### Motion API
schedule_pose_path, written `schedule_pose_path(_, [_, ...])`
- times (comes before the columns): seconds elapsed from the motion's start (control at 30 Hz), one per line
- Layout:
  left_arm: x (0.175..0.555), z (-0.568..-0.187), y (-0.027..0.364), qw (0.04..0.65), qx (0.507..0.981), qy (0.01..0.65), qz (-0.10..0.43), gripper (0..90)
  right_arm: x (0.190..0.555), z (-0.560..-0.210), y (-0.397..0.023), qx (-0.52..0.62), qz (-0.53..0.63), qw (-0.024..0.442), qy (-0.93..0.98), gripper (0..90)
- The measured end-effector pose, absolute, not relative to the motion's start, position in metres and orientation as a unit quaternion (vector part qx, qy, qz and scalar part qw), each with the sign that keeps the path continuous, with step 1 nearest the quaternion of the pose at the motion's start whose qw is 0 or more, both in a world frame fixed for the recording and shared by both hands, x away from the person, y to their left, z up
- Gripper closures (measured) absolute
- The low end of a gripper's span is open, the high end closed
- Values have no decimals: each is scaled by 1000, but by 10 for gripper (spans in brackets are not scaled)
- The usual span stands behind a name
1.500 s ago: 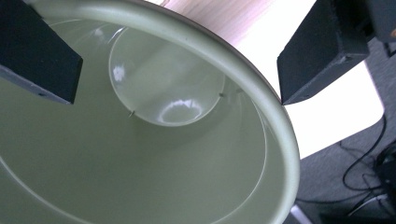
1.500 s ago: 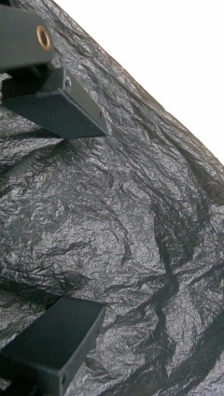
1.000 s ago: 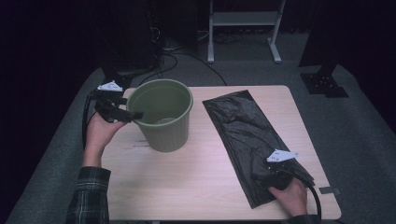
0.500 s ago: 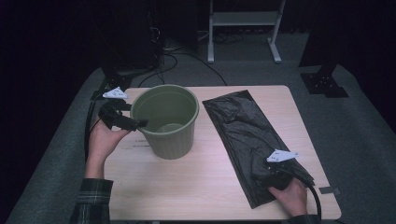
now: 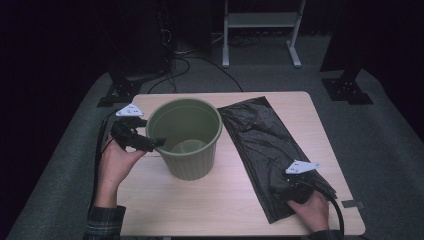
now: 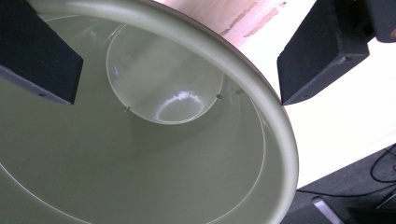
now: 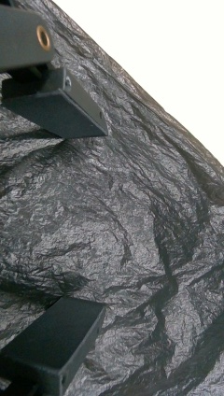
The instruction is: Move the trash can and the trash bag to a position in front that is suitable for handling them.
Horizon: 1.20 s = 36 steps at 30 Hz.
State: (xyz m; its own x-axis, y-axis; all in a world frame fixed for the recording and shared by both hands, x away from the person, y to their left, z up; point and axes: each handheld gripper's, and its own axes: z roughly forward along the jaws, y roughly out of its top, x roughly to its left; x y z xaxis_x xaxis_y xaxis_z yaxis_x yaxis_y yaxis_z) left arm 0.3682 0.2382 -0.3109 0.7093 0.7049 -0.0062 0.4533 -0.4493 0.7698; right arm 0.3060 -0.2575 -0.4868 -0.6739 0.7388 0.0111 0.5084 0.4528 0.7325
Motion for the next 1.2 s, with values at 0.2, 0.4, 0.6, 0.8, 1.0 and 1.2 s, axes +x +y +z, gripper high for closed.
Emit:
schedule_pose_path(0.2, [359, -310, 227, 389, 839, 345, 160, 0, 306, -487, -258, 371, 368, 157, 838, 113])
schedule_pose_path(0.4, [352, -312, 218, 398, 837, 341, 157, 0, 306, -487, -257, 371, 368, 157, 838, 113])
schedule_pose_path(0.6, [342, -313, 207, 404, 837, 337, 152, 0, 306, -487, -257, 371, 368, 156, 838, 113])
schedule_pose_path(0.8, [333, -310, 194, 402, 842, 327, 151, 0, 306, -487, -257, 371, 368, 156, 838, 113])
schedule_pose_path(1.0, [325, -312, 188, 412, 837, 329, 145, 0, 306, -487, -257, 371, 368, 156, 838, 113])
schedule_pose_path(1.2, [317, -312, 183, 423, 836, 324, 133, 0, 306, -487, -257, 371, 368, 156, 838, 113])
